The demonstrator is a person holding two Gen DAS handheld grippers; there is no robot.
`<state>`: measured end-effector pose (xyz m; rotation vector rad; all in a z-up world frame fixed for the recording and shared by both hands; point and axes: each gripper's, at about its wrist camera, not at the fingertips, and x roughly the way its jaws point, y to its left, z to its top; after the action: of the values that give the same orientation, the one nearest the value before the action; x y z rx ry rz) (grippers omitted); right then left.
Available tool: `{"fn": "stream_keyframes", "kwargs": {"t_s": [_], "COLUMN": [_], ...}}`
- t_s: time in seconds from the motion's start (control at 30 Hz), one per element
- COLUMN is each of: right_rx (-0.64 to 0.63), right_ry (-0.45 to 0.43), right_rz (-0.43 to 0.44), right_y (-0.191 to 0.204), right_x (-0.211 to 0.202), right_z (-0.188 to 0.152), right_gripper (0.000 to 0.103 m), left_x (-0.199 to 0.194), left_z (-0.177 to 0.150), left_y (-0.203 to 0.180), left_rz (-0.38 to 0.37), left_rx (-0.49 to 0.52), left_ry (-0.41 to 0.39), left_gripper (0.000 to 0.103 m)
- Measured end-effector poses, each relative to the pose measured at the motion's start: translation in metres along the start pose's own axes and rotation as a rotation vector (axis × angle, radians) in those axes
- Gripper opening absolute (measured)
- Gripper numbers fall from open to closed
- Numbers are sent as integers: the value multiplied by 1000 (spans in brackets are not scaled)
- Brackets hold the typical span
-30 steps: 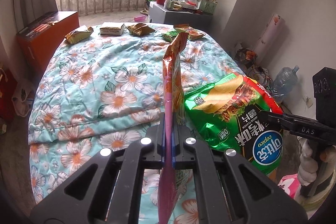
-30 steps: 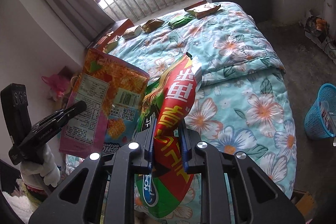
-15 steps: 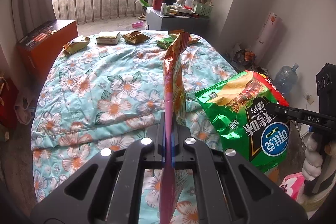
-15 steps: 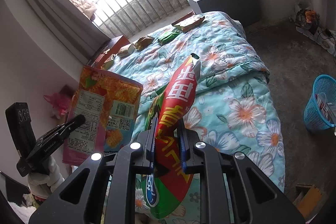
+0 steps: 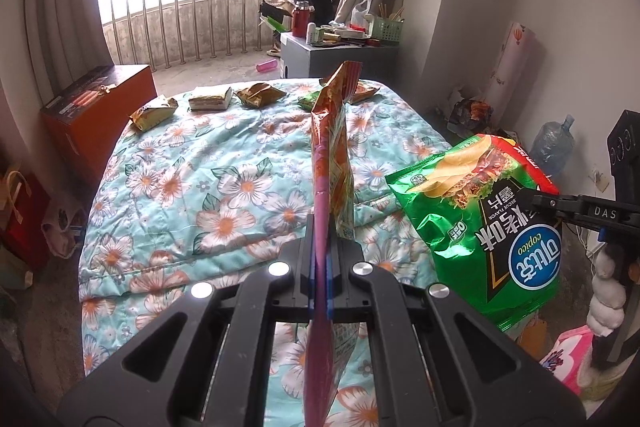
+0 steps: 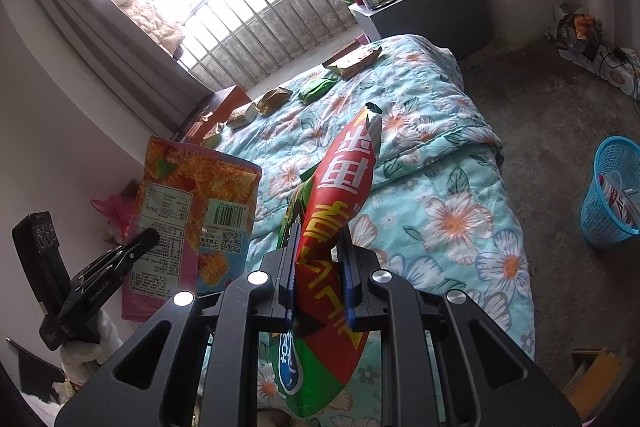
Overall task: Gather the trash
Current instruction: 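Carry the pink packet and green chip bag over the wastebasket and open both grippers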
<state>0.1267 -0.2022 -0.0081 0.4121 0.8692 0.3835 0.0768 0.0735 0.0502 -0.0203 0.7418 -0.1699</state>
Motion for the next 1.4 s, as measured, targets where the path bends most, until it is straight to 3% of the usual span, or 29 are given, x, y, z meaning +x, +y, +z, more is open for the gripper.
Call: {"fn": "stream_keyframes", "kwargs": {"t_s": [0.23, 0.43, 0.67, 0.83, 0.97, 1.1, 1.4], "right_rx": [29, 109, 391, 595, 754, 891, 1071], "right_ry": [-56, -204, -505, -604, -608, -567, -517], "right_rz": [8, -47, -235, -365, -384, -345, -417], "right_y": [-10, -43, -145, -225, -292, -356, -487], "right_x": [-20, -74, -188, -227, -219, -178, -86], "right_z": [1, 8, -13, -45, -64, -62, -27], "right_gripper": [17, 17, 17, 18, 18, 18, 18], "left_x": [-9, -10, 18, 54, 87, 122, 195], "left_z": [5, 25, 56, 71, 76, 80, 93], "left_y": [-9, -31, -95, -151, -193, -224, -260], "left_rz": [-21, -171, -377, -479, -527, -568, -568], "left_rx": [15, 23, 84, 129, 158, 168, 201], "left_ry": [-26, -50, -26, 39, 109, 189, 299], "left_gripper": [2, 2, 2, 2, 2, 2, 2]}}
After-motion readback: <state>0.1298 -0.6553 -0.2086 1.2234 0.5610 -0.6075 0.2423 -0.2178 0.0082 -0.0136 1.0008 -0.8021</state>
